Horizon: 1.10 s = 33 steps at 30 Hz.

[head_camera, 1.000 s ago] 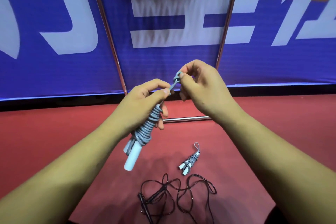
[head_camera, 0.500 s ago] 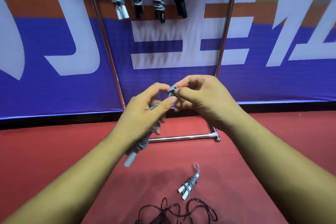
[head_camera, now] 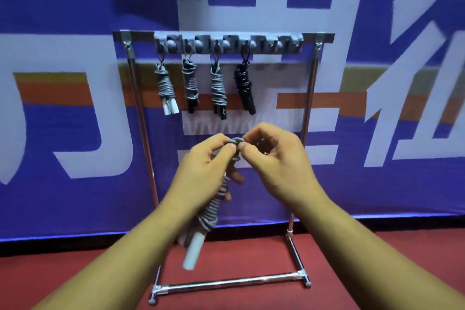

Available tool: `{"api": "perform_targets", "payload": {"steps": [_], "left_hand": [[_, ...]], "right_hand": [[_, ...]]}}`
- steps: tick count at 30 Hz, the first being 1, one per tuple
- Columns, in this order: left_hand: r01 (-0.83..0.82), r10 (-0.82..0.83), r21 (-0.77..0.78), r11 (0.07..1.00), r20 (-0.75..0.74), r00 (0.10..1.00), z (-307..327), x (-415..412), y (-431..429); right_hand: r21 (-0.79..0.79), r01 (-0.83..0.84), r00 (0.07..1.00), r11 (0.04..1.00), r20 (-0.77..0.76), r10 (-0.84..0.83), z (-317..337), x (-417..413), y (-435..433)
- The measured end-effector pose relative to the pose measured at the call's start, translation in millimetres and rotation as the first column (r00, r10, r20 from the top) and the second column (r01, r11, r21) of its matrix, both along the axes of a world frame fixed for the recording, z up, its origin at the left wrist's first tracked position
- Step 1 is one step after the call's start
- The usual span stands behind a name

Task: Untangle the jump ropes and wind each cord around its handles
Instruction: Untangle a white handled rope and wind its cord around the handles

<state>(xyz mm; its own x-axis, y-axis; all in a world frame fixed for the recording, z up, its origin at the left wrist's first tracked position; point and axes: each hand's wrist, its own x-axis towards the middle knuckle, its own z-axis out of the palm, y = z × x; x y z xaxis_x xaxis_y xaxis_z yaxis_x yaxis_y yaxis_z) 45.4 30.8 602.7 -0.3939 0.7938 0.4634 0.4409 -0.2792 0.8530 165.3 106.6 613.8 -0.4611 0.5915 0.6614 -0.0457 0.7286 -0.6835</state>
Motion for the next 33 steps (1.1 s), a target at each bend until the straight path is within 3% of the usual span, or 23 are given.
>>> {"api": "perform_targets", "payload": {"steps": [3, 6, 10, 15, 19, 26, 33], "left_hand": [[0.011, -0.007, 0.077, 0.997, -0.041, 0.999, 12, -10, 25], [-0.064, 0.102, 0.223, 0.973, -0.163, 0.981, 34, -24, 56], [-0.075, 0.133, 0.354, 0.932, -0.143, 0.981, 78, -35, 110], [-0.028, -0.005, 0.295, 0.955, 0.111, 0.994, 130, -39, 168], [0.049, -0.09, 0.191, 0.98, 0.21, 0.974, 157, -39, 203], [0.083, -0.084, 0.013, 0.996, 0.11, 0.99, 164, -45, 253], [0.069, -0.074, 0.034, 0.997, 0.176, 0.982, 167, -42, 266]], "right_hand": [[-0.046, -0.008, 1.0, 0.999, -0.024, 0.007, 18, -9, 24], [-0.121, -0.037, 0.997, 0.992, -0.072, 0.029, 44, -24, 53], [-0.169, 0.005, 0.98, 0.986, -0.195, -0.039, 90, -44, 98], [-0.282, -0.086, 0.938, 0.956, -0.347, -0.018, 136, -62, 144], [-0.284, -0.038, 0.94, 0.958, -0.335, -0.062, 155, -60, 177], [-0.373, 0.118, 0.952, 0.92, -0.22, -0.211, 151, -59, 233], [-0.377, 0.153, 0.969, 0.913, -0.125, -0.214, 164, -67, 257]]}}
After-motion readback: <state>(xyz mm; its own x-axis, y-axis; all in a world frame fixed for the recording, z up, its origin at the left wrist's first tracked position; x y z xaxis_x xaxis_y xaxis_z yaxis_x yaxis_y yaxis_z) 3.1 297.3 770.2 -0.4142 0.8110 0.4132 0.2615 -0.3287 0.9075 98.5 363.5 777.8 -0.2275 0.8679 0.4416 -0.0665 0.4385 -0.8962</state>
